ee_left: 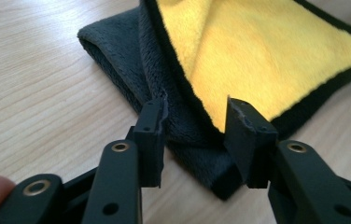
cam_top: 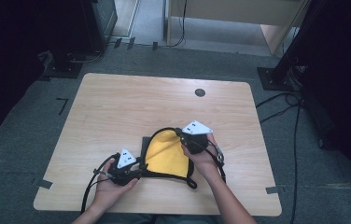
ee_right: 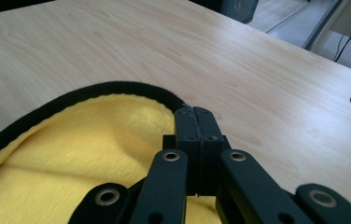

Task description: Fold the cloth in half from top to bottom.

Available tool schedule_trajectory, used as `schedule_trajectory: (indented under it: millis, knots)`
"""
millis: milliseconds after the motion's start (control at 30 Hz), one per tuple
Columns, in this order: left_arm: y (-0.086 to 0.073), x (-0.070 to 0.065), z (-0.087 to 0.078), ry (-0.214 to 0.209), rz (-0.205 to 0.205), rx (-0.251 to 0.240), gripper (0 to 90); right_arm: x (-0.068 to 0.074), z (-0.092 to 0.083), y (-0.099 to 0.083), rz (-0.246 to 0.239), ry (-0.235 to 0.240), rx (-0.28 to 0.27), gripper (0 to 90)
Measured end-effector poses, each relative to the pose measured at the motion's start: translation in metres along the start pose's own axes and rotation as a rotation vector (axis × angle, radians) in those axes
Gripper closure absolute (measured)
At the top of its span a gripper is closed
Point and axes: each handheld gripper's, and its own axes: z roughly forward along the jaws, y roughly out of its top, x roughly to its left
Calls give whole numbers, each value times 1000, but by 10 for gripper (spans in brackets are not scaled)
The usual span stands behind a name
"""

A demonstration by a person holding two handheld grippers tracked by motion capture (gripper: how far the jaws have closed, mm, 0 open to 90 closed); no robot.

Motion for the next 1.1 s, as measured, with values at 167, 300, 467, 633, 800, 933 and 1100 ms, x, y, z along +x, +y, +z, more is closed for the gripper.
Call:
schedule_trajectory:
  millis: [167,300,467,633,800,933,1100]
  knots:
    - [-7,1,-8,-16,-1,4,602,9,-27,-19,-13,10,-16,900]
    - [-17,3,-15,-24,2,19,599,14,-67,-55,-3,27,19,900]
    - [-19,8,-21,-68,-24,-19,558,5,-87,-90,66,28,136,888]
    - [-12,5,-21,-77,-33,-72,508,-2,-75,-75,205,35,34,741]
    - [-13,4,-16,-65,-24,-78,485,-4,-33,-62,273,-1,21,694]
    - [-17,12,-19,-70,-53,-93,474,-8,-3,-59,328,-48,38,594]
    - [-21,18,-19,-67,-85,-96,473,-4,11,-61,307,-50,60,659]
